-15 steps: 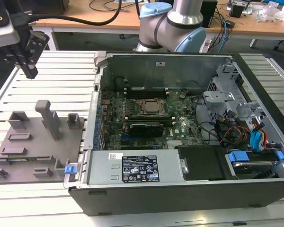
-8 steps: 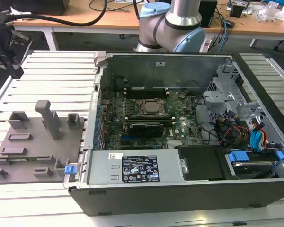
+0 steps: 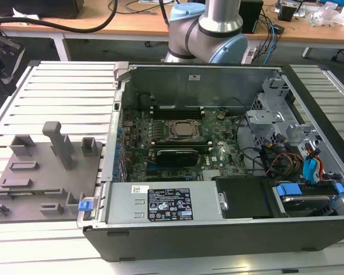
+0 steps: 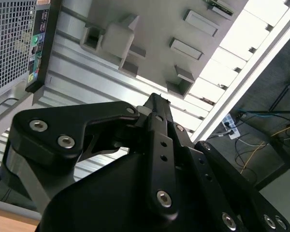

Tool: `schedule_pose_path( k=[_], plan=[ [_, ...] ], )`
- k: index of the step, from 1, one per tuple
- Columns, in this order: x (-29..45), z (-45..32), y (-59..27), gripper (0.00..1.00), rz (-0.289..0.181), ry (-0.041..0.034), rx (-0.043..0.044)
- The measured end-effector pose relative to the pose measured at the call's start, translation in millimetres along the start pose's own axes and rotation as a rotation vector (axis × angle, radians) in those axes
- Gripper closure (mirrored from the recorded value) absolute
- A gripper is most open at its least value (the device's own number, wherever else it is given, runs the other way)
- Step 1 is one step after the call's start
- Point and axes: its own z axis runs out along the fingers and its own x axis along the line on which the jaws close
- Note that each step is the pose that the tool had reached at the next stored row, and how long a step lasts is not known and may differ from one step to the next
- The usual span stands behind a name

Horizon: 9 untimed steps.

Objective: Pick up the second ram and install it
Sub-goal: 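Reach for the second ram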

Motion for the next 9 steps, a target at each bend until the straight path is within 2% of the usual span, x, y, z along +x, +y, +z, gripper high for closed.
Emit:
schedule_pose_path(
  k=[1, 3, 9],
  plan=[
    [3.0, 0.1, -0.5, 0.89, 0.0, 0.0, -0.0001],
    [4.6, 0.0, -3.4, 0.89, 0.0, 0.0, -0.0001],
    [3.4, -0.8, -31.2, 0.89, 0.0, -0.0008, 0.0105]
  ],
)
